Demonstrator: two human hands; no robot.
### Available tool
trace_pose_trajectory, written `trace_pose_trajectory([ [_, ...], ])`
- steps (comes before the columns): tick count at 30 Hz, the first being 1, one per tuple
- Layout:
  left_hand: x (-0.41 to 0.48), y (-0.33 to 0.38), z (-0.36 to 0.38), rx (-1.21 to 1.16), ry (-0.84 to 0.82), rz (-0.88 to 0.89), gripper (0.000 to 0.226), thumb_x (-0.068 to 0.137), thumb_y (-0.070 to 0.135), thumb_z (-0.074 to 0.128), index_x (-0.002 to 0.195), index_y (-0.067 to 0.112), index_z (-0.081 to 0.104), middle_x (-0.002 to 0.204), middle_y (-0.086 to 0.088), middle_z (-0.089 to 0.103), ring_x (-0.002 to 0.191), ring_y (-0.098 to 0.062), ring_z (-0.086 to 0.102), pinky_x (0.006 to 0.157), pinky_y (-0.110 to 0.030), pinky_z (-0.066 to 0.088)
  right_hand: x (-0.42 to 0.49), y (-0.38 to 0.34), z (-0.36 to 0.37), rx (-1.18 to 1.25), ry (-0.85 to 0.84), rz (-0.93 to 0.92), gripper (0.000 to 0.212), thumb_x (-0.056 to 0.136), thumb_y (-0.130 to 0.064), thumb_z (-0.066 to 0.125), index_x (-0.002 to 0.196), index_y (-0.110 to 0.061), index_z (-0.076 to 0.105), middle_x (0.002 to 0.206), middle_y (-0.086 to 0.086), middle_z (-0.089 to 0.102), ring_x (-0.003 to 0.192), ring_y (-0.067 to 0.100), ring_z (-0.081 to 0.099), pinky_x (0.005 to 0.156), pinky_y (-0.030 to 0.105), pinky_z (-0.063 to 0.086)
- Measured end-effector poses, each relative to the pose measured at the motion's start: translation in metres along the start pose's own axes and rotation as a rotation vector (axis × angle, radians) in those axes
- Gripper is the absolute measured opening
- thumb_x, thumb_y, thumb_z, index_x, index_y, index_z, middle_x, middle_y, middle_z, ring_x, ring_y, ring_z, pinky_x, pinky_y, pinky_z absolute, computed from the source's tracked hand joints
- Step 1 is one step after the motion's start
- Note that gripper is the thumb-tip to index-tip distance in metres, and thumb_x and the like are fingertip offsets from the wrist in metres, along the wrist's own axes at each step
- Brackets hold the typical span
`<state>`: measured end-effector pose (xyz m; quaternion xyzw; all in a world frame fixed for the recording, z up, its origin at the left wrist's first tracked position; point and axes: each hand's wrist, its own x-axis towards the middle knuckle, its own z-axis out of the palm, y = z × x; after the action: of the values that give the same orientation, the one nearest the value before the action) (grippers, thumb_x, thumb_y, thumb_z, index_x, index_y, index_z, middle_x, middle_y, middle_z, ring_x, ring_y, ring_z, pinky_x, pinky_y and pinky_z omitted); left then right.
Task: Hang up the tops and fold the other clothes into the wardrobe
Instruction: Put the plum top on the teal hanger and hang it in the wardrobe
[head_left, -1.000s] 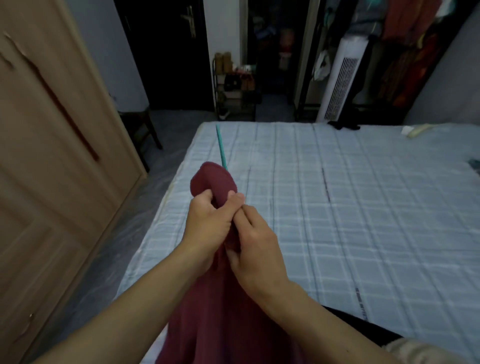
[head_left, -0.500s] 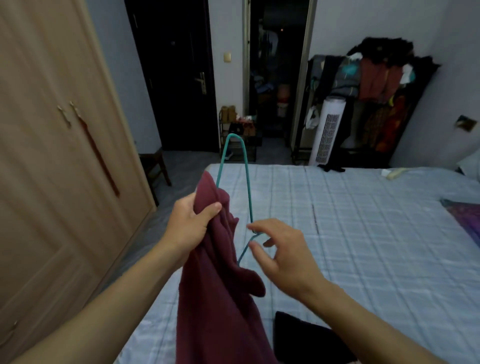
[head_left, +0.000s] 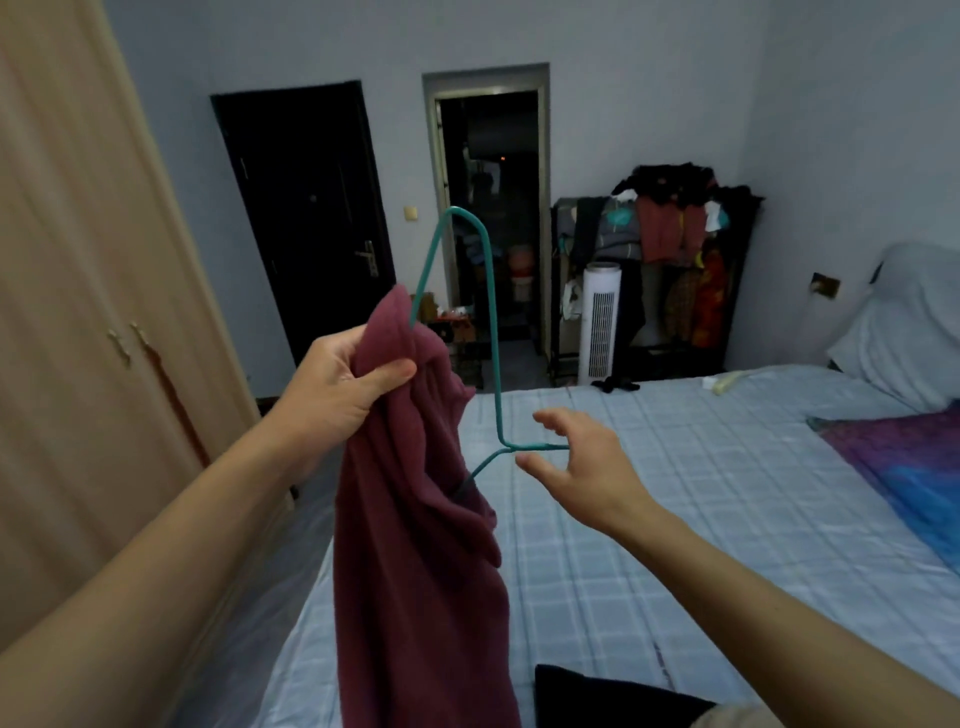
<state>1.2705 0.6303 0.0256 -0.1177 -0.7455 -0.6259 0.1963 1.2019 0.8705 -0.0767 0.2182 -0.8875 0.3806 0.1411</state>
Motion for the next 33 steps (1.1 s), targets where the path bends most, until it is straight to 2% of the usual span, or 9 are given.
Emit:
trace_pose_trajectory([
  [3,-0.003,0.021,-0.004,0.016,-0.033,0.024,0.020,0.080,0.016,0.070,0.095,0.028,0.077,0.096,-0.003,0.077,0.090,-0.016,0.073,0.075,-0.024,0.058,-0.007,-0.002,-0.013,0.062,0.006,-0.029,0.014,0.092,-0.030,0.067,0.099,-0.020,0.071,0.090,-0.006,0.071,0.084,0.004,0.067,0.082,0.035,0.058],
  [6,-0.005,0.037,-0.010,0.081,-0.069,0.027,0.020,0.081,0.013,0.071,0.096,0.024,0.076,0.099,-0.006,0.077,0.090,-0.018,0.073,0.075,-0.025,0.058,-0.016,-0.008,-0.021,0.122,-0.001,-0.097,0.012,0.093,-0.023,0.067,0.082,-0.019,0.070,0.065,-0.008,0.063,0.061,0.006,0.063,0.062,0.036,0.058],
  [9,-0.006,0.050,-0.014,0.207,-0.113,0.058,0.026,0.088,0.000,0.067,0.101,0.022,0.073,0.099,-0.002,0.077,0.092,-0.016,0.073,0.077,-0.025,0.058,-0.024,-0.012,-0.023,0.112,0.048,-0.152,0.015,0.092,-0.023,0.068,0.079,-0.016,0.070,0.059,-0.009,0.058,0.058,0.010,0.058,0.062,0.040,0.054],
  [12,-0.009,0.060,-0.011,0.543,-0.060,0.182,0.039,0.089,-0.004,0.067,0.117,0.023,0.065,0.101,0.010,0.074,0.097,0.000,0.068,0.087,-0.021,0.054,-0.025,-0.017,-0.025,0.139,0.071,-0.144,0.015,0.092,-0.022,0.068,0.079,-0.016,0.072,0.059,-0.008,0.059,0.057,0.010,0.056,0.063,0.040,0.054],
  [15,-0.015,0.066,-0.002,0.776,0.058,0.371,0.052,0.086,-0.003,0.068,0.132,0.019,0.058,0.101,0.025,0.063,0.095,0.023,0.056,0.082,0.001,0.040,-0.026,-0.024,-0.029,0.126,0.083,-0.171,0.014,0.091,-0.021,0.070,0.078,-0.016,0.073,0.059,-0.011,0.058,0.057,0.007,0.054,0.062,0.037,0.050],
  [21,-0.022,0.072,0.009,0.899,0.239,0.547,0.030,0.085,-0.005,0.065,0.105,0.015,0.057,0.081,0.020,0.052,0.077,0.012,0.055,0.068,-0.002,0.036,-0.029,-0.032,-0.035,0.109,0.118,-0.177,0.017,0.089,-0.029,0.071,0.075,-0.019,0.071,0.067,-0.009,0.062,0.065,0.006,0.058,0.060,0.018,0.043],
  [26,-0.024,0.086,0.015,0.873,0.260,0.581,0.045,0.085,-0.010,0.059,0.123,0.012,0.049,0.086,0.019,0.051,0.077,0.010,0.053,0.067,-0.002,0.036,-0.036,-0.038,-0.031,0.261,0.126,-0.119,0.019,0.087,-0.033,0.073,0.073,-0.020,0.068,0.064,-0.007,0.062,0.062,0.005,0.057,0.056,0.016,0.042],
  [29,-0.023,0.093,0.017,0.882,0.281,0.586,0.043,0.085,-0.012,0.056,0.121,0.010,0.048,0.083,0.016,0.050,0.075,0.008,0.053,0.064,-0.004,0.036,-0.045,-0.037,-0.021,0.479,0.113,0.009,0.020,0.083,-0.043,0.075,0.091,-0.026,0.068,0.079,-0.009,0.068,0.075,-0.002,0.064,0.061,0.012,0.049],
  [33,-0.025,0.100,0.021,0.879,0.316,0.596,0.040,0.083,-0.013,0.057,0.116,0.009,0.050,0.078,0.015,0.049,0.070,0.009,0.052,0.061,-0.003,0.035,-0.058,-0.033,-0.004,0.845,-0.019,0.143,0.051,0.073,-0.053,0.079,0.117,-0.035,0.063,0.112,-0.007,0.069,0.100,-0.001,0.066,0.080,0.019,0.056],
])
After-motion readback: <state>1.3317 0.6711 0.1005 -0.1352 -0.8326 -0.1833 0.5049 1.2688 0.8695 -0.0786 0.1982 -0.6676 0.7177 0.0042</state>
